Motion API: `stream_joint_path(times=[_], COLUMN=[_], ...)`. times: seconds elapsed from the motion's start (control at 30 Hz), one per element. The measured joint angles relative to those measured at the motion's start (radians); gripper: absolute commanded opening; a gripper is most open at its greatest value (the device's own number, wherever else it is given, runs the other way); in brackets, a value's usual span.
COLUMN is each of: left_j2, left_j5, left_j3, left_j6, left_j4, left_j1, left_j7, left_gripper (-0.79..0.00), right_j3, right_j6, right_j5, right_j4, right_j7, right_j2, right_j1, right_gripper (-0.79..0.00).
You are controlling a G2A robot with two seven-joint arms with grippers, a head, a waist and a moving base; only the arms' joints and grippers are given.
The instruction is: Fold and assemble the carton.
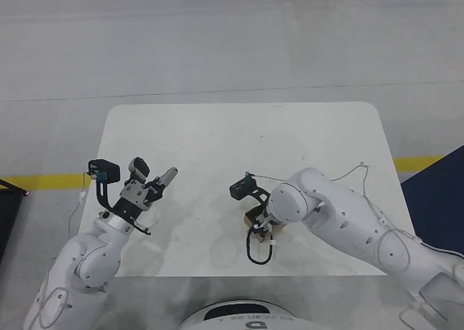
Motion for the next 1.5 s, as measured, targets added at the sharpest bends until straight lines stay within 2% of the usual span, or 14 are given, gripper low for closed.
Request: stream_joint_path(times=[0.07,0.17,0.33,0.4,0.5,0.57,0.6,0.7,0.73,0.9,1.1,1.23,1.37,1.5], left_j2=[0.000,-0.001,-0.002,-0.002,-0.003,-0.003,-0.004,-0.004,-0.004,-0.005,-0.007,-0.008,-0.010,-0.014], left_j5=[0.000,-0.001,-0.007,-0.010,-0.013,-0.016,-0.017,-0.020,-0.022,-0.026,-0.036,-0.043,-0.047,-0.044], left_j3=[0.001,0.003,0.004,0.004,0.004,0.004,0.003,0.003,0.003,0.008,0.022,0.040,0.071,0.118], left_j6=[0.000,-0.001,-0.004,-0.005,-0.008,-0.010,-0.011,-0.014,-0.015,-0.023,-0.034,-0.046,-0.056,-0.071], left_j4=[0.000,0.002,0.009,0.012,0.018,0.023,0.025,0.031,0.033,0.043,0.067,0.089,0.116,0.159], left_j1=[-0.003,-0.010,-0.021,-0.025,-0.031,-0.036,-0.037,-0.044,-0.047,-0.062,-0.088,-0.116,-0.150,-0.192], left_j7=[-0.004,-0.009,-0.018,-0.019,-0.020,-0.019,-0.019,-0.020,-0.022,-0.028,-0.050,-0.078,-0.109,-0.137], left_gripper=[0.000,0.000,0.000,0.000,0.000,0.000,0.000,0.000,0.000,0.000,0.000,0.000,0.000,0.000], right_j3=[-0.003,-0.005,-0.009,-0.009,-0.010,-0.009,-0.008,-0.003,0.001,0.031,0.138,0.256,0.379,0.505], right_j6=[-0.007,-0.017,-0.019,-0.018,-0.016,-0.015,-0.015,-0.010,-0.007,0.011,0.054,0.070,0.073,0.093], right_j5=[0.008,0.016,0.032,0.036,0.037,0.033,0.032,0.029,0.030,0.036,0.086,0.117,0.120,0.132], right_j4=[0.015,0.039,0.053,0.053,0.050,0.047,0.044,0.033,0.025,-0.029,-0.168,-0.296,-0.416,-0.519], right_j7=[-0.005,-0.007,-0.001,0.003,0.006,0.007,0.008,0.010,0.011,0.007,-0.053,-0.148,-0.255,-0.356], right_j2=[-0.004,-0.009,-0.018,-0.020,-0.023,-0.025,-0.025,-0.027,-0.027,-0.022,0.000,0.023,0.045,0.065], right_j1=[0.003,0.009,0.016,0.019,0.023,0.026,0.028,0.032,0.033,0.026,-0.026,-0.096,-0.189,-0.317], right_gripper=[-0.382,-0.431,-0.600,-0.631,-0.566,-0.394,-0.252,-0.089,-0.065,-0.055,-0.062,-0.102,-0.022,0.000])
